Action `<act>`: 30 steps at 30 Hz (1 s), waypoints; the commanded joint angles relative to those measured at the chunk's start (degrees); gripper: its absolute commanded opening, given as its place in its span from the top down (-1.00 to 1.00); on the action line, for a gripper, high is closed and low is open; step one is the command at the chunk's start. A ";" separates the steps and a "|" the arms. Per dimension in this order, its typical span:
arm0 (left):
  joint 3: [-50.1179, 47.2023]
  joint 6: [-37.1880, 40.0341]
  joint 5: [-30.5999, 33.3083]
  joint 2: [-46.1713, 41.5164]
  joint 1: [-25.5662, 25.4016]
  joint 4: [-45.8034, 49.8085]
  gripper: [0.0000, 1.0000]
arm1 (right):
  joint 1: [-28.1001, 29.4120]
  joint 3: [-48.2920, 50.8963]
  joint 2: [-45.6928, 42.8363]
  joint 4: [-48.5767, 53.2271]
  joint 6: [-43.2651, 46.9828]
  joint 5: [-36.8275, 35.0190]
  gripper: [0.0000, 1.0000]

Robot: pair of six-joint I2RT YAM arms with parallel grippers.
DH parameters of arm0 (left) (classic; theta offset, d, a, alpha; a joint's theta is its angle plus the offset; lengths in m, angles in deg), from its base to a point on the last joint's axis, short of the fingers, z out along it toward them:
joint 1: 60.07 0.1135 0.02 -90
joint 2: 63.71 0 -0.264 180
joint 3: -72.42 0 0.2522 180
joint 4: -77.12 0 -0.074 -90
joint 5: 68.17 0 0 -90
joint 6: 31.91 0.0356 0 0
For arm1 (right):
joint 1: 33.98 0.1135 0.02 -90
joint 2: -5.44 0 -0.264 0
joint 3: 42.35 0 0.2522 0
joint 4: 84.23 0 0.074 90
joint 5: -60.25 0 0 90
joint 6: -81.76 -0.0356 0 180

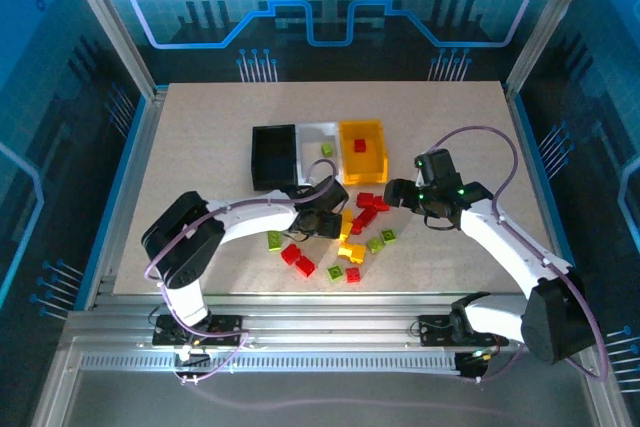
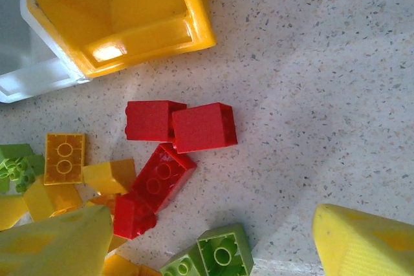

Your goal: Sort the legos into containers by color

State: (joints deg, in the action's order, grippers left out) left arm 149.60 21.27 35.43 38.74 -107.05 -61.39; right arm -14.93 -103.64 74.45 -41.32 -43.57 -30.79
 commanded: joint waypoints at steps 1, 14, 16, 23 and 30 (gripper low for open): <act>1.62 2.12 -0.25 3.02 0.31 -0.80 -0.49 | -0.10 -1.67 -0.55 1.01 0.62 -0.22 -0.65; 2.07 3.03 1.19 5.05 1.21 0.62 -0.06 | -0.23 -0.84 -1.27 0.83 0.28 -0.11 -0.65; 0.83 2.51 1.50 3.78 0.97 0.75 0.01 | -0.24 -0.87 -1.08 0.60 0.19 -0.05 -0.65; -0.23 0.70 0.56 -2.58 1.01 1.96 0.27 | -0.25 -1.03 -0.81 0.29 -0.26 0.02 -0.65; 1.22 0.36 1.82 -13.90 7.01 4.34 0.28 | -0.24 -0.85 -1.20 0.30 -0.87 -0.10 -0.65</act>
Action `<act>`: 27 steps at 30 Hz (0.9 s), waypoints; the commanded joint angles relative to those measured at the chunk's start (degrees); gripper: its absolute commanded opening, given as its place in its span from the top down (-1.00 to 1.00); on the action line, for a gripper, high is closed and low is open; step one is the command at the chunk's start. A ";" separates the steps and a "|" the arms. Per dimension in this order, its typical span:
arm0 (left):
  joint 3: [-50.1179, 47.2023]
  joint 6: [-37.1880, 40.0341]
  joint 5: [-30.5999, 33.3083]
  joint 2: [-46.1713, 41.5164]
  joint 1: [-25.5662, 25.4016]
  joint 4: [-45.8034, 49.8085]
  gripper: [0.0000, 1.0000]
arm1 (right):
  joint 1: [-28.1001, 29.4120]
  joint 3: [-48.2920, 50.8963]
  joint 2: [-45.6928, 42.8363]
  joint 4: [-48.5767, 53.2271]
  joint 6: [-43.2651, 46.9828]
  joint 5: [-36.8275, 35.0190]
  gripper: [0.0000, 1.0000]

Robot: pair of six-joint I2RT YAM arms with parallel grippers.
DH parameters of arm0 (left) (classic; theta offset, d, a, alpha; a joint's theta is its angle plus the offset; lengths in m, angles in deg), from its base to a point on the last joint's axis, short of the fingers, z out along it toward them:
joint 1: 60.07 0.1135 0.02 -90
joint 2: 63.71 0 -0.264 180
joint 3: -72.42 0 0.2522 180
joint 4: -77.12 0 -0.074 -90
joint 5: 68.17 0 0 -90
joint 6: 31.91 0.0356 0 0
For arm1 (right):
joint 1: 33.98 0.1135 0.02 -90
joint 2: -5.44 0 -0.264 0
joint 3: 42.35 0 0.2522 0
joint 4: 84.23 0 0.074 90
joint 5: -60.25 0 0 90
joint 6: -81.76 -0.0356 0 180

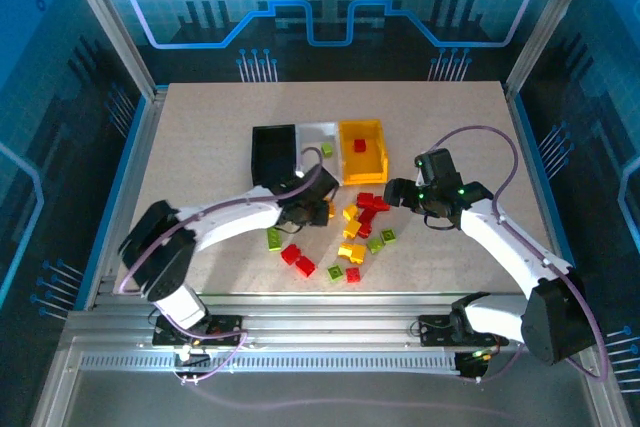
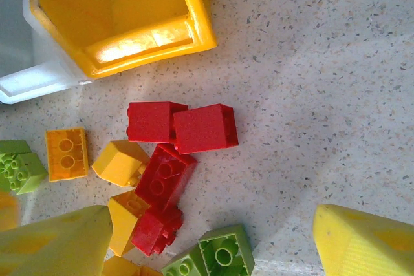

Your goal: Sort the legos into containers by color

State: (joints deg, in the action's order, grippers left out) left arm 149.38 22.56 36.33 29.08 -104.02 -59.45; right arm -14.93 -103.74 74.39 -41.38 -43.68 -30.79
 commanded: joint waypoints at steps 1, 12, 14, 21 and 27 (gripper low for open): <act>1.92 -0.60 1.67 -5.15 5.55 2.65 0.28 | -0.25 -0.62 -1.09 0.28 -0.92 -0.06 -0.65; 12.68 0.50 6.27 7.69 21.30 0.42 0.28 | -0.26 -0.17 -0.53 0.66 -1.90 -0.45 -0.65; 15.95 0.79 6.37 11.46 22.42 1.32 0.28 | -0.22 -0.26 -0.97 1.14 -1.64 -0.62 -0.65; 25.87 1.60 5.84 20.50 24.02 5.19 0.05 | -0.33 0.85 -1.71 2.12 -1.34 -0.19 -0.65; 26.24 0.99 3.94 17.25 23.56 4.72 -0.36 | -0.34 1.13 -1.62 2.12 -1.66 0.29 -0.65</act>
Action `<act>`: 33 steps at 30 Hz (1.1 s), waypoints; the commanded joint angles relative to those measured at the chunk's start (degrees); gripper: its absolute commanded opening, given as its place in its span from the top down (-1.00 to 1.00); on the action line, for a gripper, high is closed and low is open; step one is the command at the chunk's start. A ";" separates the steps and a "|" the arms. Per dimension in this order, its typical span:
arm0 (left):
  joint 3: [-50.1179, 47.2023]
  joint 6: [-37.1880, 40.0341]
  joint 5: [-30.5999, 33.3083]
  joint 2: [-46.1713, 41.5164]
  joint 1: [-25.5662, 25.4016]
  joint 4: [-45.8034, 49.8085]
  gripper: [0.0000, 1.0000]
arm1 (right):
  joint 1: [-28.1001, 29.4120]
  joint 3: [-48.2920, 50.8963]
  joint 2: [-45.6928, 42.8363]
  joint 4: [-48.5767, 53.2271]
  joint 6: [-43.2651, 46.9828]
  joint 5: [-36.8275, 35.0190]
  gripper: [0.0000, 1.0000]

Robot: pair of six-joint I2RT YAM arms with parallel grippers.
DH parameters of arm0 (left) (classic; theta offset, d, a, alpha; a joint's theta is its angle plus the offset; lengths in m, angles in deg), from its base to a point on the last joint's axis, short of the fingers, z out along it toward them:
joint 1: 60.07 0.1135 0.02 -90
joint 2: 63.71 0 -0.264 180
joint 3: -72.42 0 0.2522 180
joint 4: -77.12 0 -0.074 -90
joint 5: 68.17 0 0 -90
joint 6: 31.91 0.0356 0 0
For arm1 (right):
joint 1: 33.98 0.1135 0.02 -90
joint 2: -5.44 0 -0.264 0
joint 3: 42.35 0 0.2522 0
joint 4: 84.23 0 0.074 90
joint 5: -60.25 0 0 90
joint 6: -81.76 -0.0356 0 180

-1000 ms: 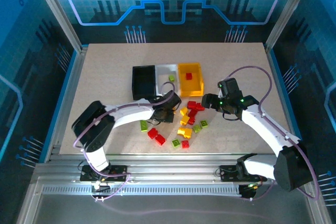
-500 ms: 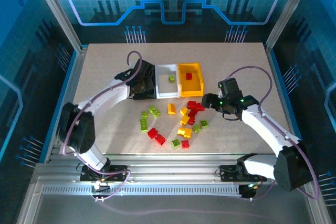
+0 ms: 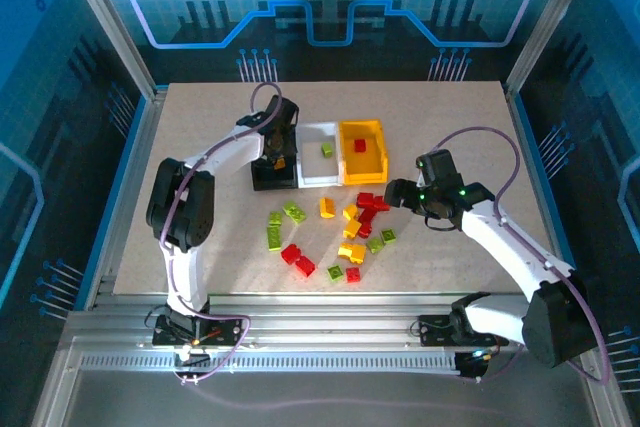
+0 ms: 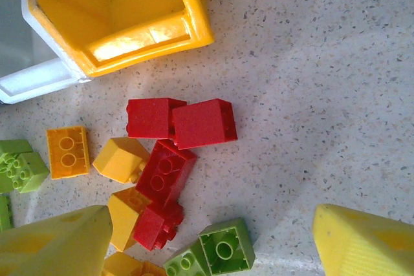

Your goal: Sort the legos into containers by color

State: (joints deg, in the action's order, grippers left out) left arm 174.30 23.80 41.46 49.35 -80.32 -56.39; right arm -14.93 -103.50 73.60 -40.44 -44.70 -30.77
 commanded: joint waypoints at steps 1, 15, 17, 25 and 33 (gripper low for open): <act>0.84 -0.41 -1.84 -4.35 -0.29 1.39 -0.43 | -0.39 0.90 -0.77 1.10 -0.70 0.37 -0.65; -22.85 -1.64 -8.92 -33.79 -11.59 -6.68 -0.98 | 8.97 0.84 7.35 -2.83 -0.82 4.67 -0.44; -27.30 -2.77 -8.49 -36.76 -12.89 -6.54 -0.98 | 11.21 -0.23 9.80 -3.92 0.08 5.44 -0.43; -42.78 -7.37 -5.27 -51.04 -13.29 -6.18 -0.98 | 22.18 -13.54 22.04 -3.48 4.45 -0.33 -0.42; -48.01 -9.16 -3.51 -57.63 -13.18 -2.73 -0.98 | 25.50 -24.94 35.92 -0.80 3.50 -5.43 -0.31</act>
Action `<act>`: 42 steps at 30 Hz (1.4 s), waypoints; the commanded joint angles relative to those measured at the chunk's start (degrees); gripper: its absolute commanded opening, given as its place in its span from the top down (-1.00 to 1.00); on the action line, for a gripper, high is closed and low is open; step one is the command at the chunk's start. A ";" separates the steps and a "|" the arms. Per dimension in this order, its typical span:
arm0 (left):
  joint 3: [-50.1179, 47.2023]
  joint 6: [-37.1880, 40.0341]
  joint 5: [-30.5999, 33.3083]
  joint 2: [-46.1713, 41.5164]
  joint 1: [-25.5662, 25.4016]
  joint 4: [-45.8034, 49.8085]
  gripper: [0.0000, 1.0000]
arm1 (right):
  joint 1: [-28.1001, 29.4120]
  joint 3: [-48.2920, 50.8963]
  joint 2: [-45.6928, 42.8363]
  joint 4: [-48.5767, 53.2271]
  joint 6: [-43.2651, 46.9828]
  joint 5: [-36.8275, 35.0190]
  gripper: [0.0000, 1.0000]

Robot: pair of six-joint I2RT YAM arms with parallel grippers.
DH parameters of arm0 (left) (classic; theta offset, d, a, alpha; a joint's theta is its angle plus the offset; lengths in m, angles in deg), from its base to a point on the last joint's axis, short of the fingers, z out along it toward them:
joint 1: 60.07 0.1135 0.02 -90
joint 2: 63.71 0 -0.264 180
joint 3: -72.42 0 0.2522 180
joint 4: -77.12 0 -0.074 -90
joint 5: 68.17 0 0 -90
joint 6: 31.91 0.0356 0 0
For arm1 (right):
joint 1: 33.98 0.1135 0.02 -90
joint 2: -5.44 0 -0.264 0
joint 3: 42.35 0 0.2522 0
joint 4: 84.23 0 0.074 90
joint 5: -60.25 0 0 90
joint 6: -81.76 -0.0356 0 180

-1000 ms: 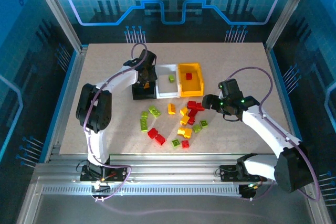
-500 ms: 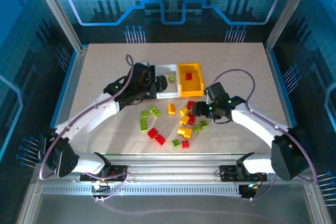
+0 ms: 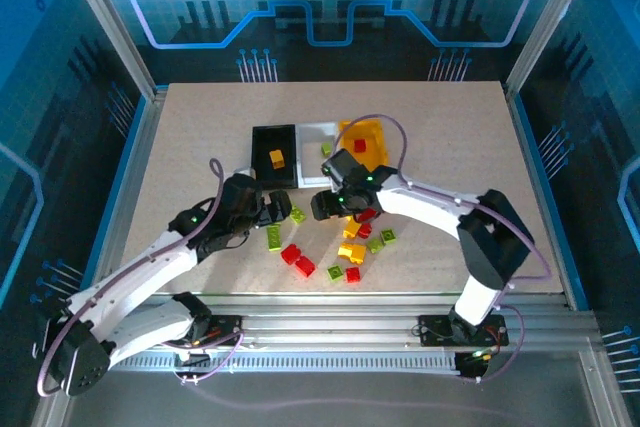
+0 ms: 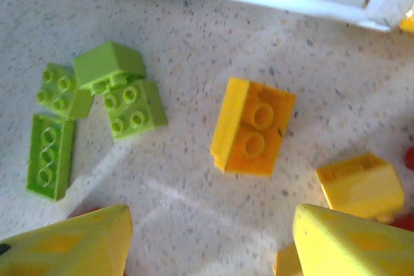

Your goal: Sort the legos into containers by color

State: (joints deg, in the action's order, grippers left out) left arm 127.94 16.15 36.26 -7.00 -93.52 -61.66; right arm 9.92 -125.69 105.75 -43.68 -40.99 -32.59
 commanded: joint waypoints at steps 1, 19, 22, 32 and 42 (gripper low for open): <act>-1.99 -1.65 1.69 -1.73 0.01 2.72 -0.98 | 0.82 -3.72 5.14 2.64 -0.49 -4.33 -0.29; -2.60 -1.14 3.17 -4.68 0.27 4.62 -0.98 | 2.12 -11.11 17.22 9.03 -0.65 -9.64 -0.03; -2.71 -1.02 3.46 -4.59 0.36 4.71 -0.98 | 2.33 -10.40 16.88 7.71 -0.65 -9.40 0.07; -3.51 -2.40 6.09 -7.01 0.47 6.72 -0.98 | 2.59 -7.40 5.07 -0.01 3.73 -4.36 0.36; -5.09 -4.28 6.66 -9.95 0.59 8.98 -0.98 | 2.58 -29.37 17.14 2.72 7.50 1.09 0.35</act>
State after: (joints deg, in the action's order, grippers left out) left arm 123.57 12.94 41.60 -15.74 -93.24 -54.99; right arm 11.82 -150.21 117.62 -41.89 -35.72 -33.35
